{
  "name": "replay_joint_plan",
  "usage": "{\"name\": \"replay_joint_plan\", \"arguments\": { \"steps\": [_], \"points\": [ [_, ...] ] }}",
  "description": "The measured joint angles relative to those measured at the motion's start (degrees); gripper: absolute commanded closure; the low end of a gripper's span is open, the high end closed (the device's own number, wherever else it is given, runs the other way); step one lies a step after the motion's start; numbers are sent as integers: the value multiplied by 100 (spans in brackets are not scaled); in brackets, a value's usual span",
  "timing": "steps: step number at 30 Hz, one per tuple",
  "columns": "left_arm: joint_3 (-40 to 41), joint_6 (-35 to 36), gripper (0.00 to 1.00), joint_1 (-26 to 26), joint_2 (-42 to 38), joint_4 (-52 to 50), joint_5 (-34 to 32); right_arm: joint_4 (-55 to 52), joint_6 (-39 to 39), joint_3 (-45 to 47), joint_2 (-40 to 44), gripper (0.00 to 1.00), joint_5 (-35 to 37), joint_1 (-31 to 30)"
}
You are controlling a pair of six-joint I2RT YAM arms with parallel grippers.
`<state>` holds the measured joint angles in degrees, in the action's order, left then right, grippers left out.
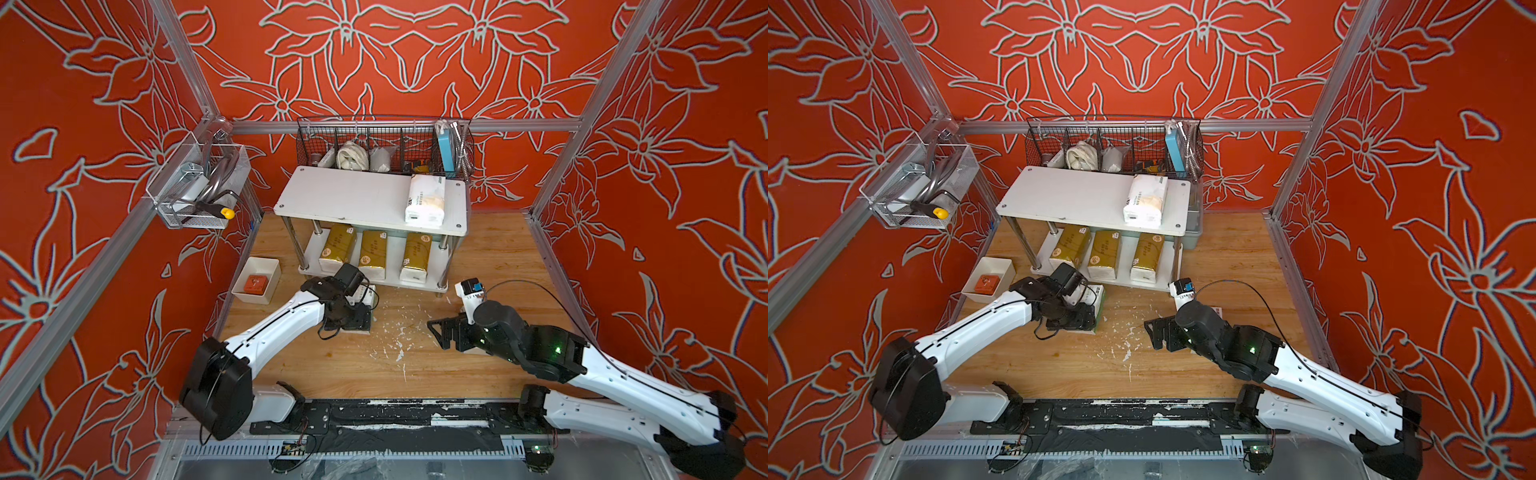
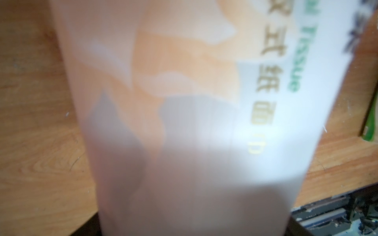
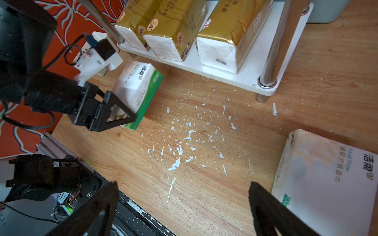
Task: Place the tissue boxes on the shelf by color
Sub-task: Pick up the box of tissues from the center of the board, then place a box of tissues on the shelf.
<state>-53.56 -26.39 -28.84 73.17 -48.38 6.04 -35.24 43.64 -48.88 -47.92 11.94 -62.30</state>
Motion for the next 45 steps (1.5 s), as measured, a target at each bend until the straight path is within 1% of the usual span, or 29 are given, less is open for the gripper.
{"name": "replay_joint_plan", "arguments": {
  "steps": [5,8,12,16,21,27,33,40,45],
  "points": [
    [31,-273,17,-140,-951,-522,-70,-11,-2,0,0,1,7,0],
    [-122,-400,18,-162,-1401,-863,-127,-22,-4,0,-2,1,7,0],
    [-673,-481,18,-164,-1729,-1226,-236,-33,-39,0,-28,1,9,0],
    [-1523,-468,18,-166,-1690,-1458,-332,-35,-57,0,-87,1,9,0],
    [-2658,-295,18,-166,-1255,-1635,-474,-35,-57,0,-90,1,13,0],
    [-3884,81,17,-166,-448,-1777,-640,-61,-57,0,-87,1,13,0],
    [-5160,494,16,-166,470,-1928,-896,-131,-55,0,-87,1,17,0],
    [-7239,1029,15,-146,1790,-2188,-1189,-227,-52,0,-74,1,26,0],
    [-8041,1270,15,15,2540,-2291,-1233,-269,-26,0,-42,1,26,0]
  ]
}}
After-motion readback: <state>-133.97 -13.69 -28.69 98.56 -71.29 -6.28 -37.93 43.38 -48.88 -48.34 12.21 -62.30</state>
